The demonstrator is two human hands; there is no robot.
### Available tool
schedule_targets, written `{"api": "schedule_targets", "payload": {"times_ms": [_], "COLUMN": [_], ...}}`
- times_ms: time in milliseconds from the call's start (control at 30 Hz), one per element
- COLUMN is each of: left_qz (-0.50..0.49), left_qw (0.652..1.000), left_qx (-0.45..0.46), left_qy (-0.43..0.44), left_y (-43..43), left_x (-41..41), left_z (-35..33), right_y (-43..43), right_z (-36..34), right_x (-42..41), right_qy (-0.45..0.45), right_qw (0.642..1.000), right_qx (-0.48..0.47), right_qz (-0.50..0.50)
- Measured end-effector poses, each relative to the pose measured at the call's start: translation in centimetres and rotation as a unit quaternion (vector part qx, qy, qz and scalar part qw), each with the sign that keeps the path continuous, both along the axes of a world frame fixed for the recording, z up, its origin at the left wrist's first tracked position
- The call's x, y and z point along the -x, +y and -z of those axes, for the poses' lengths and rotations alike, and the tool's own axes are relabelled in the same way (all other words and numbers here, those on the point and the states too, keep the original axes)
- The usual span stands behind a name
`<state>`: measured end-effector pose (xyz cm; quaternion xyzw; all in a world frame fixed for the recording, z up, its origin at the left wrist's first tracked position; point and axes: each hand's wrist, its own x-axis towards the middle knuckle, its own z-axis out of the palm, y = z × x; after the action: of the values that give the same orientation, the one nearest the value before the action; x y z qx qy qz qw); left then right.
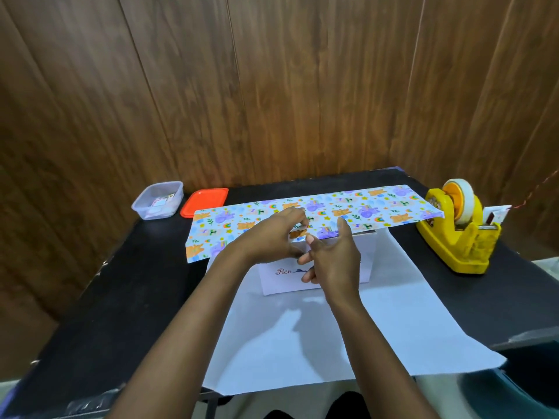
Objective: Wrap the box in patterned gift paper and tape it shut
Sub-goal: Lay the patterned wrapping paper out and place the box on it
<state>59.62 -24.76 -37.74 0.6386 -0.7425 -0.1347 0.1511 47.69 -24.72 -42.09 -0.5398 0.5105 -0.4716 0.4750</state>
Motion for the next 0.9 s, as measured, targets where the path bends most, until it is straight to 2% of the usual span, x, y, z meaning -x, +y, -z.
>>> {"api": "schedule_targets", "payload": {"times_ms": [67, 133, 233, 300, 367, 500, 633, 733, 833, 900], "left_qz": [0.000, -0.002, -0.003, -0.004, -0.004, -0.005, -0.002, -0.002, -0.003, -0.005], "left_qw": [1.000, 1.000, 1.000, 1.000, 1.000, 1.000, 1.000, 1.000, 1.000, 1.000], "left_qx": [0.001, 0.003, 0.006, 0.007, 0.003, 0.005, 0.003, 0.001, 0.002, -0.001], "left_qy": [-0.005, -0.011, -0.019, -0.013, -0.008, -0.014, -0.017, -0.025, -0.024, -0.027], "left_y": [0.1, 0.1, 0.3, 0.3, 0.4, 0.4, 0.4, 0.4, 0.5, 0.5], "left_x": [0.0, 0.0, 0.2, 0.3, 0.4, 0.3, 0.3, 0.3, 0.3, 0.4], "left_z": [0.0, 0.0, -0.1, -0.2, -0.2, -0.1, -0.1, -0.2, -0.2, -0.2], "right_y": [0.1, -0.1, -0.3, -0.4, -0.7, -1.9, -2.9, -3.2, -3.5, -3.7], "right_z": [0.3, 1.1, 2.2, 2.7, 3.2, 4.2, 4.3, 4.0, 3.6, 3.6], "right_x": [0.3, 0.2, 0.4, 0.5, 0.5, 0.9, 2.4, 2.8, 3.0, 3.1], "right_qy": [-0.015, 0.012, 0.091, 0.169, 0.267, 0.346, 0.373, 0.418, 0.443, 0.428], "right_qw": [1.000, 0.999, 0.992, 0.976, 0.919, 0.781, 0.723, 0.709, 0.716, 0.733], "right_qx": [0.004, 0.021, 0.058, 0.114, 0.255, 0.492, 0.564, 0.552, 0.528, 0.523], "right_qz": [0.004, 0.027, 0.059, 0.081, 0.139, 0.167, 0.141, 0.132, 0.107, 0.079]}}
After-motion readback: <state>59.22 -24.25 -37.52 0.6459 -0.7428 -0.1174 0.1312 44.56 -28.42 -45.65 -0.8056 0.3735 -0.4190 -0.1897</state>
